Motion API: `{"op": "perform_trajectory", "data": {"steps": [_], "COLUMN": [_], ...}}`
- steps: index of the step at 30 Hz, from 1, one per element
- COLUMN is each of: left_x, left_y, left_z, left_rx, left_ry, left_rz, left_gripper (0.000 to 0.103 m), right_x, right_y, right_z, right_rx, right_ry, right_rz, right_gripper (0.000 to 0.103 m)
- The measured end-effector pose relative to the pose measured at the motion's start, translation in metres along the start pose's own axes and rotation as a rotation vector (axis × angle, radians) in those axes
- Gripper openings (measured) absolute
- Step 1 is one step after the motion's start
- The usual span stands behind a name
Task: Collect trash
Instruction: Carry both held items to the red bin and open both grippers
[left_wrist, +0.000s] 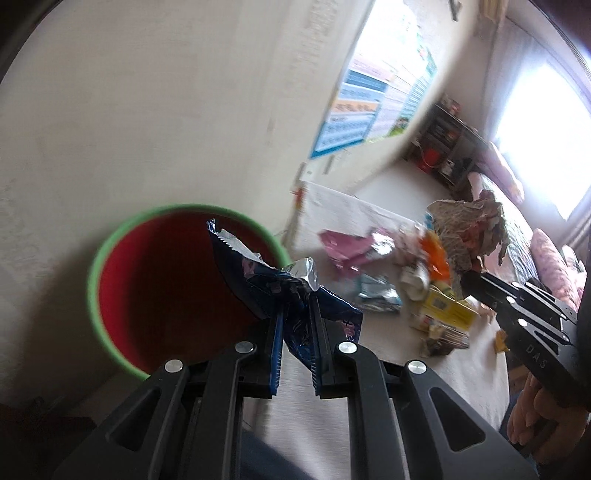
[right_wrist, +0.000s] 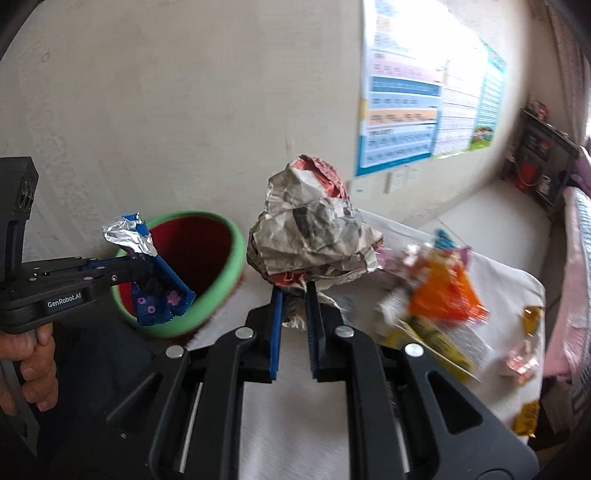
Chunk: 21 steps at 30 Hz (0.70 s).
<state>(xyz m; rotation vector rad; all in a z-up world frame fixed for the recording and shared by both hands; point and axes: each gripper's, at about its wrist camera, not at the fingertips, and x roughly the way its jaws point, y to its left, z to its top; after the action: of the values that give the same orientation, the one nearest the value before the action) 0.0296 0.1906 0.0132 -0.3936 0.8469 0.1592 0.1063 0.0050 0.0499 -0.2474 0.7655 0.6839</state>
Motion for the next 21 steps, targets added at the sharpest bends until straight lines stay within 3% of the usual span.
{"op": "perform_trajectory", "data": {"steps": [13,21], "left_x": [-0.028,-0.012], "left_y": [0.075,0.103], "left_z": [0.019,0.015], "left_rx": [-0.051,-0.064], "left_ry": [-0.071,-0.037], "left_rz": [0.127,0.134], "left_gripper": [0.01,0.01], "right_x": [0.047,0.084], "right_y": [0.083,0.108], "right_z": [0.034,0.046], "right_rx": [-0.068,-0.054], "right_ry": [0.023,0.072], "right_rz": [0.165,0.214], "right_gripper": [0.012,0.013]}}
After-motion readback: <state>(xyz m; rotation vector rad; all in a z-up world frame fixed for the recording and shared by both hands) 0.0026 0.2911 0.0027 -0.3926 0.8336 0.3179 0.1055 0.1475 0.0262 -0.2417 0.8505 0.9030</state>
